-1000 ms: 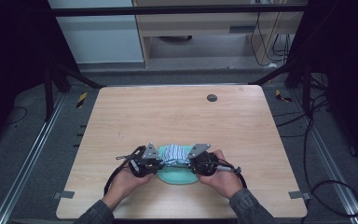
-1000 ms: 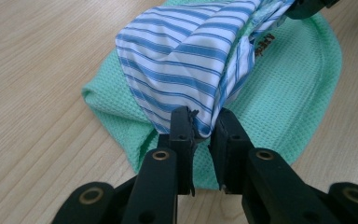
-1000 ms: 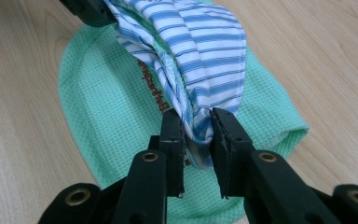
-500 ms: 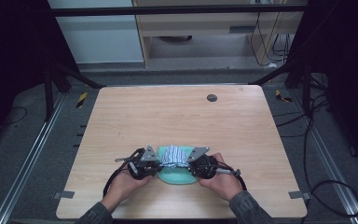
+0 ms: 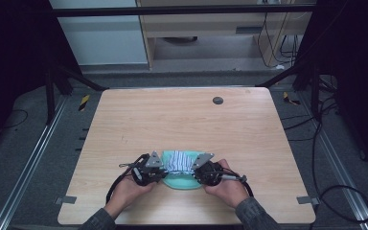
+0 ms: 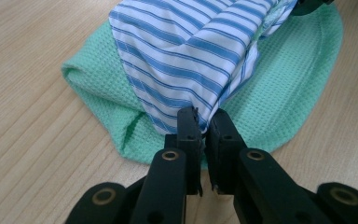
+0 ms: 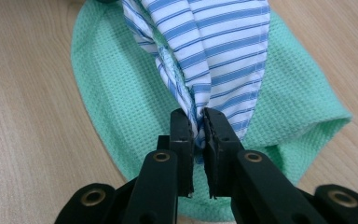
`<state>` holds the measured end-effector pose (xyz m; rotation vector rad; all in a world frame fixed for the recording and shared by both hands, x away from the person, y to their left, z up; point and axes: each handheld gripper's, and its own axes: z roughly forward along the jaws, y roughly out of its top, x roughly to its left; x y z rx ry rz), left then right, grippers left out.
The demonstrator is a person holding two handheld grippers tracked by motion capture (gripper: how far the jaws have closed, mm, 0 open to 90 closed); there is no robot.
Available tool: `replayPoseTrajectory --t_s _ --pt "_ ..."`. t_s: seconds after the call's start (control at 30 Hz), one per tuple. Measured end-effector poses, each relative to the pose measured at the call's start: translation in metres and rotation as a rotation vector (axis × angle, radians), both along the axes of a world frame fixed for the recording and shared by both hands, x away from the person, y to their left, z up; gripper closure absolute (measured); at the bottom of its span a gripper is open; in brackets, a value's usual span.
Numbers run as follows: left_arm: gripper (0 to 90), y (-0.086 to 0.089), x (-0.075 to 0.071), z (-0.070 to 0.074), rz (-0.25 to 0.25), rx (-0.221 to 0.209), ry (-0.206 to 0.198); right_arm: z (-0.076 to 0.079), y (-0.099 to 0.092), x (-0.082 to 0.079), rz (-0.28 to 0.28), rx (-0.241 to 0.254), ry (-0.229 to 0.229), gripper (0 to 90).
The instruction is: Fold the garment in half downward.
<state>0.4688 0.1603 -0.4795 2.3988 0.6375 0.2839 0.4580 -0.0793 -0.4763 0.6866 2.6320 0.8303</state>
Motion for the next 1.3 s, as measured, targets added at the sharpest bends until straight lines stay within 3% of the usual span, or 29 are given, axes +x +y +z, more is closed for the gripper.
replayPoseTrajectory --t_s 0.2,0.63,0.9,1.2,1.3 --pt "85.0 0.000 -0.001 -0.005 -0.010 0.016 0.014 -0.005 0.001 -0.001 0.008 -0.013 0.017 83.0" --pt "83.9 0.000 -0.003 -0.004 -0.003 0.009 0.027 -0.005 0.001 0.000 0.004 -0.017 0.029 82.7" --pt "65.6 0.004 -0.007 -0.001 0.036 -0.047 0.014 0.000 -0.004 -0.002 -0.006 0.010 0.021 72.2" --pt "42.9 0.007 -0.012 0.003 0.060 -0.081 0.008 0.003 -0.008 -0.007 -0.033 0.026 0.026 50.8" --pt "30.7 0.008 -0.014 0.007 0.072 -0.095 0.007 0.005 -0.010 -0.009 -0.052 0.032 0.023 39.4"
